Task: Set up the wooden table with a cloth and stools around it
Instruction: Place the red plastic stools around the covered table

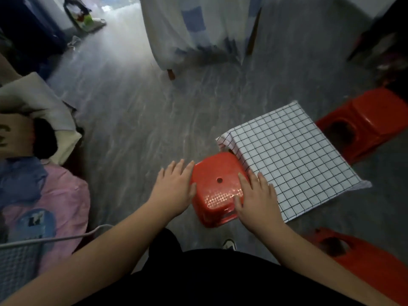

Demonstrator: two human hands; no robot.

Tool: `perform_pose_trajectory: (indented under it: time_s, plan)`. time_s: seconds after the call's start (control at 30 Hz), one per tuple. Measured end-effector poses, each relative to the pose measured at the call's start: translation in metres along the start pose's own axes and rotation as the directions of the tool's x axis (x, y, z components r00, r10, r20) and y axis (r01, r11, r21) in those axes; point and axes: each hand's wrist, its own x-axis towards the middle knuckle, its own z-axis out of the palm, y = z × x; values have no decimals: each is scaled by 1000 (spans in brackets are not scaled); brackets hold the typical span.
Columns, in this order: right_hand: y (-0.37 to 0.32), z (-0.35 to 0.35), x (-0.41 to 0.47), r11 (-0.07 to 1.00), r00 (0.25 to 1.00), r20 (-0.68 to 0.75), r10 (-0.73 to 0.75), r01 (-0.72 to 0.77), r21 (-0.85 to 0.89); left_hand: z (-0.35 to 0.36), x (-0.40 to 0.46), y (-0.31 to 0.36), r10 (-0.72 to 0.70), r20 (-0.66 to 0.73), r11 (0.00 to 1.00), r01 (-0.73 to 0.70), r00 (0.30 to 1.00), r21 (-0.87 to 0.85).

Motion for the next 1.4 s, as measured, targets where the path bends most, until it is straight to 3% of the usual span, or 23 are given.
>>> perform_pose_trajectory:
  time_s: [0.13, 0.27, 0.33, 0.43, 0.53, 0.67, 0.8, 0.93, 1.07, 1.2, 1.3, 1.4]
  plan:
    - [-12, 6, 43, 991, 991, -15, 131, -131, 0, -2, 83, -22, 201, 53, 976, -205, 978, 74]
    - [-46, 13, 73, 920, 922, -21, 386, -384, 74, -20, 160, -42, 413, 132, 903, -424, 901, 73]
    - [-71, 13, 81, 845, 849, -44, 526, -516, 142, -34, 190, -53, 500, 151, 859, -510, 853, 36]
    - [-106, 13, 87, 657, 682, -22, 731, -695, 291, -53, 222, -66, 613, 226, 770, -637, 757, 42]
    - [-130, 16, 89, 480, 528, 26, 849, -790, 381, -56, 245, -69, 699, 298, 668, -742, 649, 50]
    - [-147, 35, 94, 351, 441, 106, 891, -819, 454, -34, 263, -68, 744, 347, 605, -796, 571, 13]
    - [-144, 86, 117, 245, 391, 178, 903, -810, 533, 23, 287, -72, 731, 398, 589, -807, 554, 40]
    - [-118, 173, 150, 265, 404, 160, 901, -803, 534, 117, 319, -81, 741, 405, 544, -832, 536, 107]
    - [-90, 268, 172, 235, 352, 169, 920, -845, 481, 209, 342, -89, 753, 416, 487, -857, 509, 168]
    - [-69, 328, 177, 157, 295, 188, 937, -834, 529, 268, 357, -88, 716, 405, 557, -815, 569, 160]
    - [-62, 347, 180, 161, 340, 210, 917, -795, 586, 289, 357, -87, 701, 404, 609, -788, 588, 92]
    - [-61, 353, 185, 150, 334, 189, 923, -769, 622, 297, 353, -86, 703, 382, 637, -770, 600, 37]
